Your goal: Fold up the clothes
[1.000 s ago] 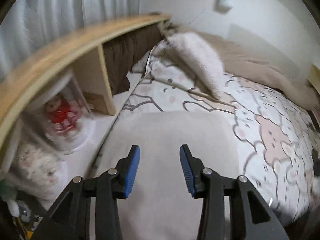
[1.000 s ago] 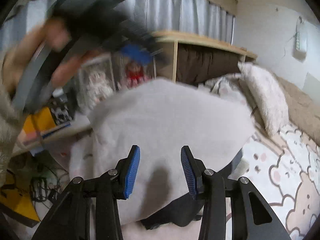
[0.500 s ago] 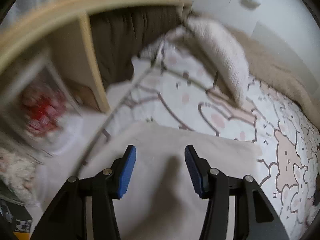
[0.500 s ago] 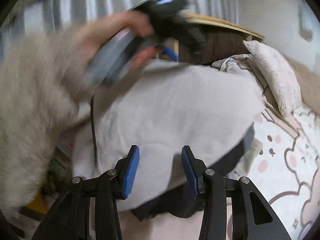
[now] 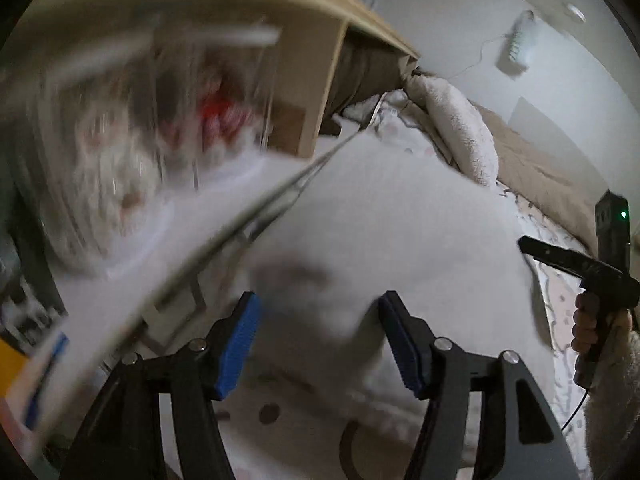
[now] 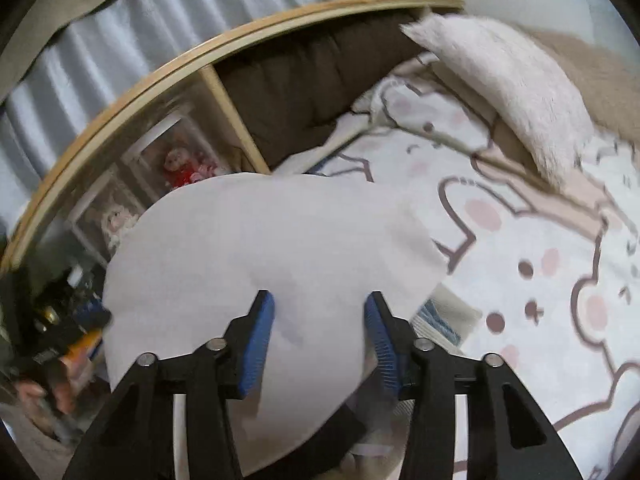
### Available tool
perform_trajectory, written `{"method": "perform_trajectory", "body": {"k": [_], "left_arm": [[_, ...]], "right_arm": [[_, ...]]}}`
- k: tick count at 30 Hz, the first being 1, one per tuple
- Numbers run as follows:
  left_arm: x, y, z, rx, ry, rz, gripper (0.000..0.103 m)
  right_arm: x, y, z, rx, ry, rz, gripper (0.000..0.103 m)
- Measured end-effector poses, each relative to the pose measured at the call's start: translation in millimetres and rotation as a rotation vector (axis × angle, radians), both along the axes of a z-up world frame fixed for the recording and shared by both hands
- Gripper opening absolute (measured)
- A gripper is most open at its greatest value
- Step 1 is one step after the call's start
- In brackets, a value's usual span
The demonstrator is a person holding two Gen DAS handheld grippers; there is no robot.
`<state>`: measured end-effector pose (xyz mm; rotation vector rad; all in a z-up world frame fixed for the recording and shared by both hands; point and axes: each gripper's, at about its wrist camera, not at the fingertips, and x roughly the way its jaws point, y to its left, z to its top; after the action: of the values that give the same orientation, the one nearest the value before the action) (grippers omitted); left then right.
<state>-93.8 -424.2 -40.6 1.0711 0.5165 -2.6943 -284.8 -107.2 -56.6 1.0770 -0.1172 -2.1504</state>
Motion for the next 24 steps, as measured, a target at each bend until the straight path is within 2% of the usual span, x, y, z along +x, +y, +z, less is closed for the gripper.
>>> {"method": "perform_trajectory", "body": {"k": [2, 6, 8, 11, 14, 16, 19, 20, 21, 23, 24], "left_arm": [[8.3, -0.7, -4.9, 0.011, 0.018, 0.022, 0.069], [30.3, 16.7, 1.5, -0.042, 0.04, 0.132, 0.072], [46.5, 34.1, 9.1, -0.064, 0.078, 0.182, 0.087], [72.5, 71.3, 23.3, -0.138, 0.16, 0.235, 0.101], [89.2, 112.2, 34.2, -0.188, 0.197, 0.206, 0.103], [95.9, 136.2, 38.4, -0.176, 0.19, 0.171, 0.103], [106.2, 172.9, 44.9, -0.15, 0.194, 0.108, 0.103], [110.2, 185.3, 47.5, -0.147, 0.207, 0.092, 0.103], [114.2, 197.3, 50.4, -0.154, 0.219, 0.084, 0.103], [121.8, 220.3, 56.2, -0.164, 0.241, 0.069, 0.103], [124.3, 228.5, 59.0, -0.162, 0.247, 0.061, 0.103]], "right_arm": [[3.0, 14.0, -1.1, -0.004, -0.015, -0.032, 0.051], [40.4, 30.7, 15.6, 0.161, 0.126, -0.08, 0.052], [67.6, 40.1, 22.7, 0.197, 0.174, -0.064, 0.053], [105.0, 56.4, 25.4, 0.285, 0.205, -0.085, 0.053], [135.6, 81.3, 20.8, 0.352, 0.175, -0.162, 0.053], [151.8, 97.0, 18.4, 0.358, 0.175, -0.182, 0.053], [180.8, 127.5, 18.0, 0.363, 0.229, -0.236, 0.054], [190.5, 138.0, 18.3, 0.364, 0.25, -0.254, 0.06], [200.3, 148.1, 19.4, 0.356, 0.278, -0.268, 0.075], [220.4, 170.4, 21.8, 0.328, 0.358, -0.321, 0.09], [230.5, 181.6, 22.9, 0.313, 0.398, -0.348, 0.094]]}}
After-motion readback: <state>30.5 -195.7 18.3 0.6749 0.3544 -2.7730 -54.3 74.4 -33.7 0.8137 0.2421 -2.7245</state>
